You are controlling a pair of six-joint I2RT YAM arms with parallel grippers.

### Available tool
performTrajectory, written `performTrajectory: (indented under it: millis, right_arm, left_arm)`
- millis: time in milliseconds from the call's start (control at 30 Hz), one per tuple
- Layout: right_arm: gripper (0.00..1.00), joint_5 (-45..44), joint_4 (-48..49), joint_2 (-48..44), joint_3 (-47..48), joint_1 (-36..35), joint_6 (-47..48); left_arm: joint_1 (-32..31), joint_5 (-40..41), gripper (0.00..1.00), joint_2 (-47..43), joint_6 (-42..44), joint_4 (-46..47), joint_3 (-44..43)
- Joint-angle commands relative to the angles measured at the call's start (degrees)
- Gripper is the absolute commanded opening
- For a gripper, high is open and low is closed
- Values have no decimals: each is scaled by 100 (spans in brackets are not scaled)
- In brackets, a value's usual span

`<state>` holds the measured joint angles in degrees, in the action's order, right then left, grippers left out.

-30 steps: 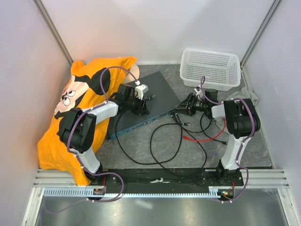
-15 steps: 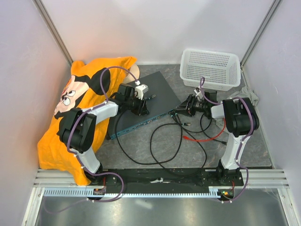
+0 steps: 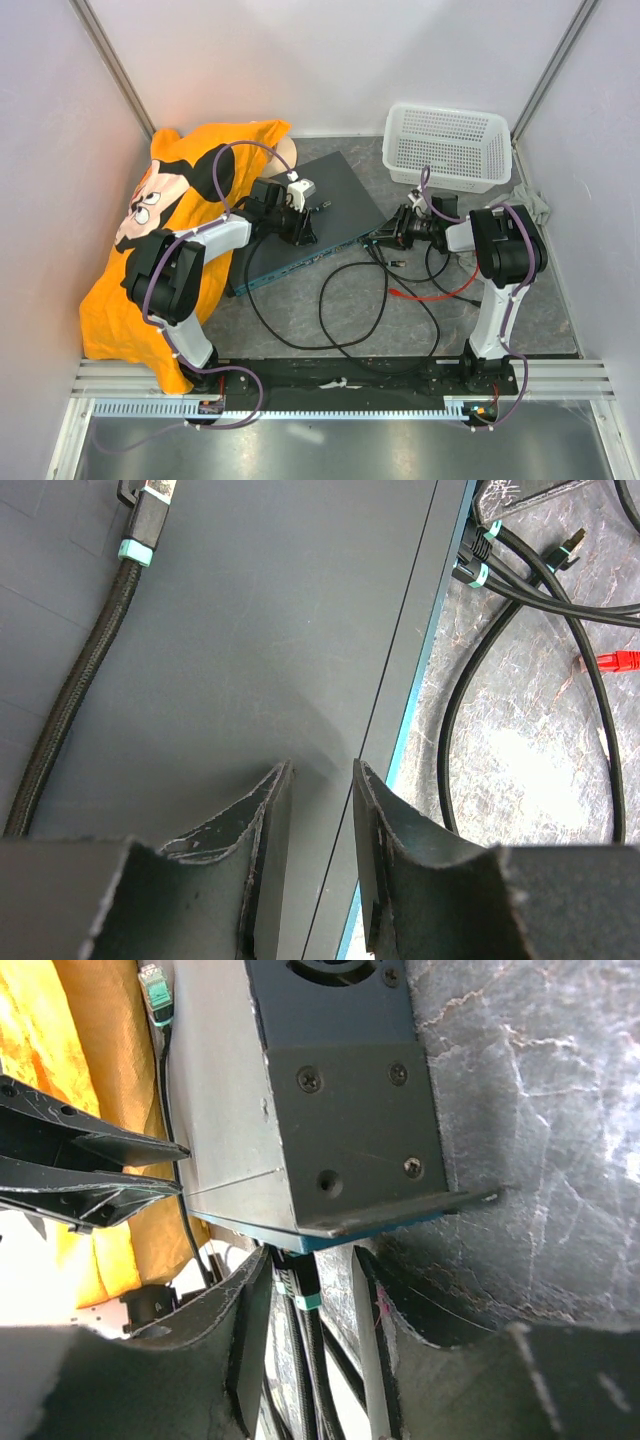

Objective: Pull the plug from the switch port
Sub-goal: Pull the connector from the switch port.

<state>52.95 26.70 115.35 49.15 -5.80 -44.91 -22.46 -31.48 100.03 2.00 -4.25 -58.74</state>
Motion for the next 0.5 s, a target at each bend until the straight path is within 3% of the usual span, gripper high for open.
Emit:
performTrajectory:
  millis: [0, 467]
  right_arm:
    - [43, 40, 29, 163, 218, -26, 96]
    - [26, 84, 204, 295, 262, -17, -27]
  left_arm:
    - [22, 151, 38, -27, 152, -49, -6]
    - [22, 160, 39, -1, 99, -58, -15]
